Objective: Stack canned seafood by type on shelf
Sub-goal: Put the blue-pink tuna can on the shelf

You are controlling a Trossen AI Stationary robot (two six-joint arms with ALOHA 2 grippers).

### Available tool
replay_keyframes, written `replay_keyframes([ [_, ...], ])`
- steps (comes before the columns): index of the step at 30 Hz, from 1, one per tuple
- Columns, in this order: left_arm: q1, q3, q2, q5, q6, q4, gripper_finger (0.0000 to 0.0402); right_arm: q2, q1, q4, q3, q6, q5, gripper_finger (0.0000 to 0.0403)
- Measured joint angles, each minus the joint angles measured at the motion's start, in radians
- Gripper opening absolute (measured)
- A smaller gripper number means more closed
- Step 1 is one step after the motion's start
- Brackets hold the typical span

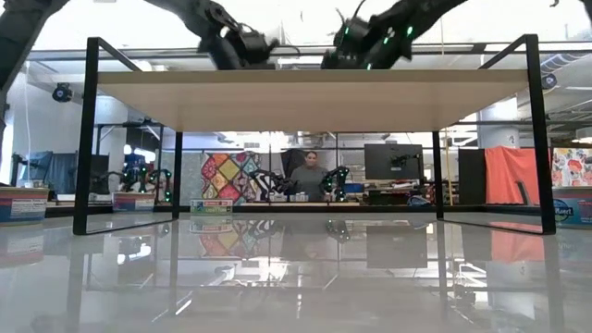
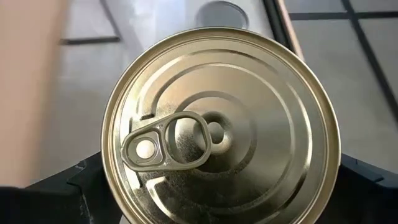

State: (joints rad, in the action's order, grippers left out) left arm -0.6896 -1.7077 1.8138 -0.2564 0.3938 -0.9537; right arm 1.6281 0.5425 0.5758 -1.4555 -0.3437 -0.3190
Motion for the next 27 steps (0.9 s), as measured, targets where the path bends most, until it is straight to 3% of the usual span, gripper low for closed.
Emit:
replay_keyframes([
  [5,0.004,0.001,-0.069,0.002,-0.116,0.014,0.0158,-0.117,-0.058,0.105,0.000,0.119,0.016,0.0371],
  [18,0.045,0.002,-0.263,0.003,-0.186,0.043,0.0158,-0.229,-0.416,0.361,0.002,0.486,0.317,0.0371],
  [22,0.103,0.011,-0.329,0.003,-0.195,0.037,0.0158,-0.233,-0.522,0.405,0.003,0.610,0.431,0.0371],
  [27,0.218,0.057,-0.399,0.020,-0.252,0.037,0.0158,-0.222,-0.614,0.433,0.008,0.632,0.553,0.0370],
])
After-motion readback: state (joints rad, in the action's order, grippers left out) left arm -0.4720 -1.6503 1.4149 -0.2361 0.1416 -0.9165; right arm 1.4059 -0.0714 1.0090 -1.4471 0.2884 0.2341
